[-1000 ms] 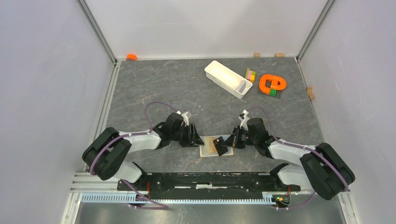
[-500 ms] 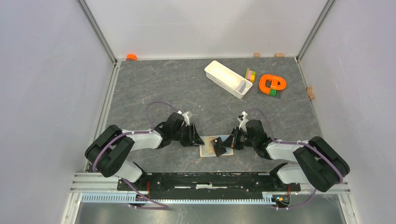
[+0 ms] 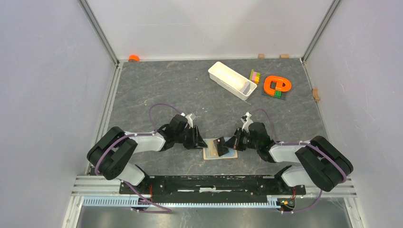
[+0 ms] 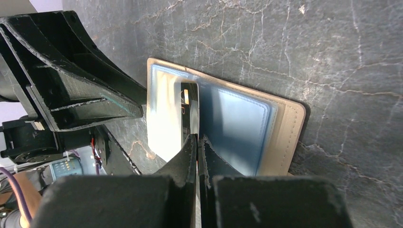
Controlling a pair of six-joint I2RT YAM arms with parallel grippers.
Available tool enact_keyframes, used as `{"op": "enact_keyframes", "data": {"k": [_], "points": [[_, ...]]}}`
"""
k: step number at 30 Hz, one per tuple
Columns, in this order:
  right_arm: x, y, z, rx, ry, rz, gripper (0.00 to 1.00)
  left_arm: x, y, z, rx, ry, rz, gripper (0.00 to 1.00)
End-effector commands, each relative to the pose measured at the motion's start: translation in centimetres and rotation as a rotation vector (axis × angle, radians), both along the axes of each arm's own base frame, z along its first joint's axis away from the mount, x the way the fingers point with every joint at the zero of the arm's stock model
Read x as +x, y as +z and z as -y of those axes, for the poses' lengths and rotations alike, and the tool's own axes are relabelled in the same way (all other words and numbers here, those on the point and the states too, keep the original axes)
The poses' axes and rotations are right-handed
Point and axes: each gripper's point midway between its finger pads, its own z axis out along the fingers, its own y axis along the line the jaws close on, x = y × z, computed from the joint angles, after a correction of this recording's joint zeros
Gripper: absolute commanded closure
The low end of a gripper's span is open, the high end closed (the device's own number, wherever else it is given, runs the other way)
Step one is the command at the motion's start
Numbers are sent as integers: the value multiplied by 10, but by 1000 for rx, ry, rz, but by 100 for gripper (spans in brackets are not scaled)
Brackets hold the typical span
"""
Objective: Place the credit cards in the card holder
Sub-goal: Insert the credit card into the card slot.
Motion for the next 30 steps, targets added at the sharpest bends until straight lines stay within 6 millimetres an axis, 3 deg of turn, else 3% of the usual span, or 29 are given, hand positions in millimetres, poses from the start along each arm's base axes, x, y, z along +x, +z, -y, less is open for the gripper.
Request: {"op": "enact_keyframes", "data": {"k": [1, 6, 14, 22, 30], "points": [[5, -18, 14, -100, -36, 46, 100, -15, -33, -23, 132, 21, -72, 58], [3, -22, 12, -106, -27, 40, 100, -16, -34, -23, 134, 19, -76, 59], [-18, -35, 12, -106, -44, -32, 100, -16, -33, -22, 124, 19, -75, 61], [-30, -34, 0, -81, -57, -54, 100, -17, -31, -18, 101, 15, -80, 63], [-22, -29, -12, -137, -22, -18, 86, -24, -28, -10, 62, 17, -87, 64]]}}
